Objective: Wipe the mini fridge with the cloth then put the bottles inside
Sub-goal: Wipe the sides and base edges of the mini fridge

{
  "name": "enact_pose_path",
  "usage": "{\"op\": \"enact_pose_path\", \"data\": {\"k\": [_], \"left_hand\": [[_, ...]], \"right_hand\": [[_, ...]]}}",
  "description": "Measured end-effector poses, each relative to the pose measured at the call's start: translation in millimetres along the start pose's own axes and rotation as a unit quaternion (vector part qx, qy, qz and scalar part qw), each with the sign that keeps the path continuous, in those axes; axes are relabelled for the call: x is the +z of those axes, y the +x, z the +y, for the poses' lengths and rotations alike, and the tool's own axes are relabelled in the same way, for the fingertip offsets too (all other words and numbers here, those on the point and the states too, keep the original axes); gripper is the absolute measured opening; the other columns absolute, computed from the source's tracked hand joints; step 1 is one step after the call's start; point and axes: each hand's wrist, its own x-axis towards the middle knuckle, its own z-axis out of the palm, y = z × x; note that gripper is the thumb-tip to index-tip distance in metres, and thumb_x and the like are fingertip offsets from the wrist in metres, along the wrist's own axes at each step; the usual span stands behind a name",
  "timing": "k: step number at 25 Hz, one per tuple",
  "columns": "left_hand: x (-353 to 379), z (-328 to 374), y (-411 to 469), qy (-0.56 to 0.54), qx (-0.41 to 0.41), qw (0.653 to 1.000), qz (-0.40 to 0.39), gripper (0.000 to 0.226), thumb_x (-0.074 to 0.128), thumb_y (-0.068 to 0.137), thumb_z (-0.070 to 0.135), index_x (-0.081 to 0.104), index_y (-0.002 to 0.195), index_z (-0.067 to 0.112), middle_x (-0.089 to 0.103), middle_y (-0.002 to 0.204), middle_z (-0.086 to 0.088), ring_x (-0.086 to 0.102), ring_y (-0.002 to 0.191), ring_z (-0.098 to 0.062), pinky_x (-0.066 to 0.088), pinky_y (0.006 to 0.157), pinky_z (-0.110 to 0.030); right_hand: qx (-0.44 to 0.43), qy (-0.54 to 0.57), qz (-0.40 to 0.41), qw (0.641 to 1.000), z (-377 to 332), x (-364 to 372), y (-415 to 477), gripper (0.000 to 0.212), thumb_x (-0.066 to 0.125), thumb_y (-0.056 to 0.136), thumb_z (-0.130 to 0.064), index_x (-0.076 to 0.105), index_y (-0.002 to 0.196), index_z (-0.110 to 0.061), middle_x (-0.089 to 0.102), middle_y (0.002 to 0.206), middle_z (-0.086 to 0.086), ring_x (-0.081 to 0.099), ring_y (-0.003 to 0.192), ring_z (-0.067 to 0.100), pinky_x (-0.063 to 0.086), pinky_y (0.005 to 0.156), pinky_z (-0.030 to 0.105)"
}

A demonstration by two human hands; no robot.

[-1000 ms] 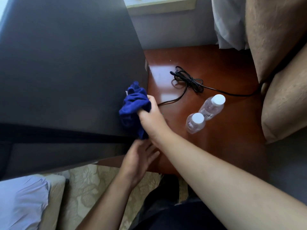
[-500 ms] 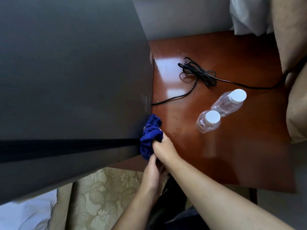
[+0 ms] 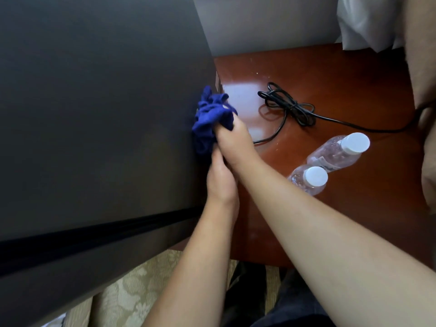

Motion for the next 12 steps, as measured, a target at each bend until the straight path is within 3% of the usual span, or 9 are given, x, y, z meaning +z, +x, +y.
{"op": "enact_pose_path", "data": {"k": [2, 4, 6, 10, 12], "left_hand": [[12, 10, 6, 0.006, -0.012, 1.000, -0.004, 0.036, 0.049, 0.102, 0.041, 0.071, 0.108, 0.013, 0.071, 0.126, -0.014, 0.067, 0.120, -0.023, 0.050, 0.107, -0.040], [11, 9, 10, 0.024, -0.049, 0.998, 0.005, 0.037, 0.050, 0.103, 0.040, 0.070, 0.118, 0.013, 0.073, 0.121, -0.011, 0.070, 0.107, -0.022, 0.056, 0.097, -0.039], [0, 0, 9, 0.054, -0.103, 0.993, 0.017, 0.041, 0.051, 0.102, 0.043, 0.066, 0.129, 0.017, 0.073, 0.123, -0.008, 0.069, 0.098, -0.022, 0.057, 0.084, -0.036], [-35, -35, -1, 0.107, -0.156, 0.980, 0.057, 0.037, 0.049, 0.103, 0.046, 0.063, 0.128, 0.023, 0.071, 0.124, -0.004, 0.069, 0.108, -0.023, 0.055, 0.098, -0.046], [-40, -43, -4, 0.108, -0.150, 0.981, 0.065, 0.034, 0.049, 0.103, 0.045, 0.064, 0.125, 0.023, 0.072, 0.123, -0.006, 0.070, 0.110, -0.024, 0.055, 0.100, -0.049]], "right_hand": [[0.038, -0.016, 0.012, 0.999, -2, -1, 17, 0.017, 0.064, 0.089, -0.033, 0.073, 0.102, -0.025, 0.077, 0.107, 0.004, 0.069, 0.104, 0.019, 0.054, 0.091, 0.036], [0.104, -0.046, 0.011, 0.993, 12, -4, 21, 0.030, 0.062, 0.095, -0.037, 0.072, 0.116, -0.018, 0.076, 0.109, 0.007, 0.067, 0.096, 0.017, 0.052, 0.081, 0.031], [0.162, -0.057, 0.002, 0.985, 33, -10, 12, 0.038, 0.062, 0.095, -0.039, 0.069, 0.123, -0.014, 0.075, 0.108, 0.006, 0.067, 0.094, 0.017, 0.053, 0.081, 0.031], [0.178, -0.021, -0.010, 0.984, 62, -15, -19, 0.040, 0.069, 0.087, -0.035, 0.068, 0.125, -0.020, 0.074, 0.119, 0.003, 0.068, 0.102, 0.012, 0.055, 0.095, 0.032], [0.184, -0.004, -0.010, 0.983, 62, -13, -27, 0.050, 0.070, 0.074, -0.043, 0.071, 0.121, -0.026, 0.075, 0.119, -0.002, 0.069, 0.109, 0.013, 0.055, 0.102, 0.035]]}}
